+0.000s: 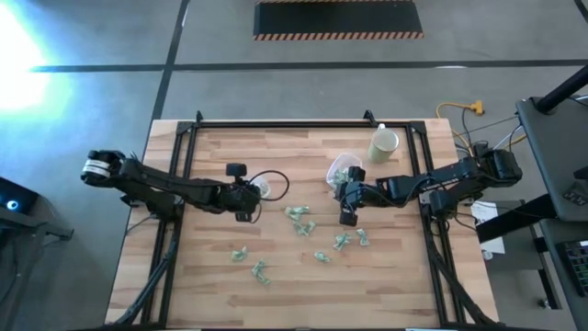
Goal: Pick and place items into bin
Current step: Put the stevia packet into the left transparent bin, then put the stevia packet into the right transparent bin
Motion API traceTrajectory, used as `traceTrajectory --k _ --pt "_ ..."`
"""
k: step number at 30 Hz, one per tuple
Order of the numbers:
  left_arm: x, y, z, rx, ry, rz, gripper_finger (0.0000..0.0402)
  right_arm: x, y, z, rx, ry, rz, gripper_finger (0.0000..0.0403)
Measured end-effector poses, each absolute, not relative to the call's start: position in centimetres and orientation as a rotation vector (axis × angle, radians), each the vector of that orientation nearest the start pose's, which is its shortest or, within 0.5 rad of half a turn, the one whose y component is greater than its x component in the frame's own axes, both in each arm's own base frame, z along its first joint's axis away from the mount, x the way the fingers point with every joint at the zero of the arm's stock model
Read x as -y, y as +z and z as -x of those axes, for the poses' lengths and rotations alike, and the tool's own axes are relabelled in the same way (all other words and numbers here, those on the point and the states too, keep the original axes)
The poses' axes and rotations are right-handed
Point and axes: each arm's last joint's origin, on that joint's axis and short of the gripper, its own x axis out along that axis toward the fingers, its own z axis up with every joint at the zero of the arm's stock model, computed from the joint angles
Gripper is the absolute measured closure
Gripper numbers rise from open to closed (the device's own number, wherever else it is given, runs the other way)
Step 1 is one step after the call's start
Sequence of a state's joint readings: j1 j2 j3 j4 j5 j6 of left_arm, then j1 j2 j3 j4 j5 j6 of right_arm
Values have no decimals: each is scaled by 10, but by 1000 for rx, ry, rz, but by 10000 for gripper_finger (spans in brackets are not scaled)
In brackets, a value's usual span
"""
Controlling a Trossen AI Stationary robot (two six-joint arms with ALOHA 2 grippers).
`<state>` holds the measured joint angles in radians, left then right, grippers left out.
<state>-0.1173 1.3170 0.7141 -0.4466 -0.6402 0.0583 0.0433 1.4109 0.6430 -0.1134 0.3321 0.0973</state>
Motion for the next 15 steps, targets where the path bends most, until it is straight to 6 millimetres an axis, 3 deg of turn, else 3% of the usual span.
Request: traceTrajectory --k 9,15 --pt "10 190 -235 -1005 450 -450 280 -2 164 -257 -851 -308 67 328" --pt "10 193 -236 -996 452 -447 256 -9 168 -268 -737 -89 -2 331"
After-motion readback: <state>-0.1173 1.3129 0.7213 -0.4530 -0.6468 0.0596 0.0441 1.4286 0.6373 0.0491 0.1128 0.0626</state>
